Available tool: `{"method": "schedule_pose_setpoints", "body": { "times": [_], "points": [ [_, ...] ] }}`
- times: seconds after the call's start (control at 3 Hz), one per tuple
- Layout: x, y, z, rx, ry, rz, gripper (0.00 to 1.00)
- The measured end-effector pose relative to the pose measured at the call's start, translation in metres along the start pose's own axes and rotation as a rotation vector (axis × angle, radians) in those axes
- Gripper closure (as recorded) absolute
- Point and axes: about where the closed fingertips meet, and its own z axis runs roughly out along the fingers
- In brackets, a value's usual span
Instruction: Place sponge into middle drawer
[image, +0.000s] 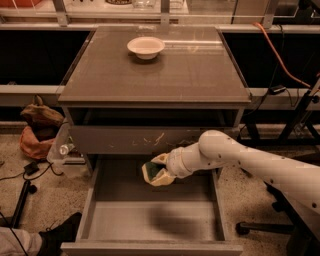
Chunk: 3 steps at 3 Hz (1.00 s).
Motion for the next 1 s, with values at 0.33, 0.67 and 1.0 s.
{"method": "schedule_pose_setpoints", "body": {
  "times": [0.33, 0.67, 1.0],
  "points": [
    [0.021, 0.02, 0.036, -0.02, -0.013, 0.039, 1.0],
    [0.048, 0.045, 0.083, -0.064, 0.006, 0.069, 1.0],
    [0.068, 0.059, 0.121, -0.086, 0.028, 0.056, 1.0]
  ]
}}
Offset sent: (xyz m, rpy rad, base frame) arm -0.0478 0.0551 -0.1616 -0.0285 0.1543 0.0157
